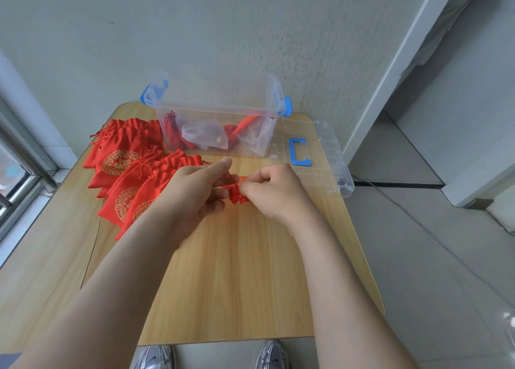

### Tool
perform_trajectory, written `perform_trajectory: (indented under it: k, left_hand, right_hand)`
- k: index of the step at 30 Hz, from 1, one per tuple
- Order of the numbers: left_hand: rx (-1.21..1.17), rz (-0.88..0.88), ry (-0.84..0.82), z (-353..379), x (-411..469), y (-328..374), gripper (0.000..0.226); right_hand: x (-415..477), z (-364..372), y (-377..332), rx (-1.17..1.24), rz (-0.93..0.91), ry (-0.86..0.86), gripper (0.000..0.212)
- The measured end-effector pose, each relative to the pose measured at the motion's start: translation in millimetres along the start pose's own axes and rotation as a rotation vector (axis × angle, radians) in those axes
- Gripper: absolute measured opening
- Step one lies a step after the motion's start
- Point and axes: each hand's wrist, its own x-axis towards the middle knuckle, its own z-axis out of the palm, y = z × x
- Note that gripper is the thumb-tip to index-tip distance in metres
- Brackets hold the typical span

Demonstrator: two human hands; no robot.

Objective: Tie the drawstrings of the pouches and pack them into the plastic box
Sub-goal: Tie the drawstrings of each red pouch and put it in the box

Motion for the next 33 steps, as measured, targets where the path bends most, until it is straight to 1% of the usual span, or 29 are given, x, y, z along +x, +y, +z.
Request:
perform_trajectory:
  k: [2,4,8,12,15,19,21,24,28,30,33]
  left_hand:
    - [-0.054,-0.056,-0.030,0,-1,1,0.026]
    - [-0.031,-0.075,-0.040,1,-1,0,0.027]
    - [0.115,-0.034,-0.058,1,-1,-4,0.025]
    - [0.240,-0.004,-0.105,0,-3,-4,0.028]
    - [0.300,0.023,-0.140,0,-4,-5,0.026]
    - [0.386,0.110,-0.122,0,-4,-4,0.024]
    - [0.408,0.115,-0.113,0,-4,-3,0.025]
    - [0.387,0.093,-0.119,1,-6,-2,0.025]
    - [0.268,0.054,-0.165,2,-10,1,0.017]
    - [0.224,0.032,-0.193,-1,-11,1,0.013]
    - [0.227,0.039,-0.197,-3,-10,0,0.010]
  right_hand:
    - [2,2,3,-0.026,0.000,-0.021,0.011]
    - [4,4,5,-0.053,-0.009,-0.039,0.009]
    - [4,6,7,-0.100,-0.036,-0.057,0.011]
    - [4,7,5,0.007,-0.085,-0.092,0.013]
    - [4,7,6,0.001,-0.126,-0.093,0.011]
    - [5,7,7,0.004,-0.135,-0.088,0.014]
    - [5,6,6,0.024,-0.121,-0.108,0.013]
    - [1,4,1,0.111,-0.100,-0.103,0.013]
    - [-2,3,-1,0.167,-0.050,-0.023,0.023]
    - [-2,4,-1,0.186,-0.021,0.004,0.023]
    - [-1,5,-3,0.208,0.020,0.014,0.022]
